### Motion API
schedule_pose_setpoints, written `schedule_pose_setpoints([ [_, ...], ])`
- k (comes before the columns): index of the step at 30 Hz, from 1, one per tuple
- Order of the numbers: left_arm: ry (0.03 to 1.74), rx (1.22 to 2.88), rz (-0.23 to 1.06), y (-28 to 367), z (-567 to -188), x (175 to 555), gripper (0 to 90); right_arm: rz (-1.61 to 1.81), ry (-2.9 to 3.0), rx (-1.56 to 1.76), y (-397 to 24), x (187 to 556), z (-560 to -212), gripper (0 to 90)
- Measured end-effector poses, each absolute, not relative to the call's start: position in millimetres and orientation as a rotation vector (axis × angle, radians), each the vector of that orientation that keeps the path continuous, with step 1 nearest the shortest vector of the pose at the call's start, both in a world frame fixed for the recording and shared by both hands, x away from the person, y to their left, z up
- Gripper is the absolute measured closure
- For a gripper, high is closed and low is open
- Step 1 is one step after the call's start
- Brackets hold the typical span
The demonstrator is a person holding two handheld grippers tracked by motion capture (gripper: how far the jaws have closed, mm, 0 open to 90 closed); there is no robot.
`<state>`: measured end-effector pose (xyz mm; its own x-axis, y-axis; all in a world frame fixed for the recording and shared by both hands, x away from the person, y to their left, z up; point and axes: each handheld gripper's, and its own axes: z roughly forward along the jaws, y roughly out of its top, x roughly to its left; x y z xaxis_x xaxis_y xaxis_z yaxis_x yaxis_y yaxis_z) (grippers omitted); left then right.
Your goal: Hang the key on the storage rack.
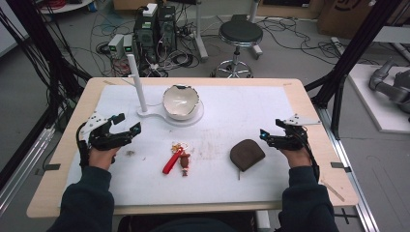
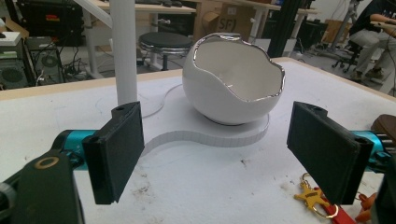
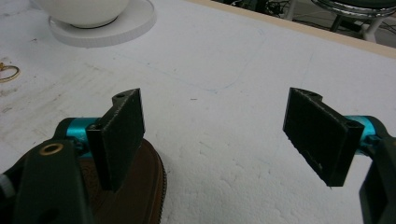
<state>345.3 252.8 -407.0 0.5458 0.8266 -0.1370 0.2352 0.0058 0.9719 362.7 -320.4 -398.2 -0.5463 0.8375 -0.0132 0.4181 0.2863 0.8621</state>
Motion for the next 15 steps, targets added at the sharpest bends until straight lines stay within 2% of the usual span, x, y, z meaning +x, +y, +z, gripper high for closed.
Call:
schedule_pose_setpoints([
  [15,0.933,1.546,0.57,245.4,-406.4,345.5,19.1,1.184,2.097,1.12,-320.8,360.9,-398.2,21.0],
])
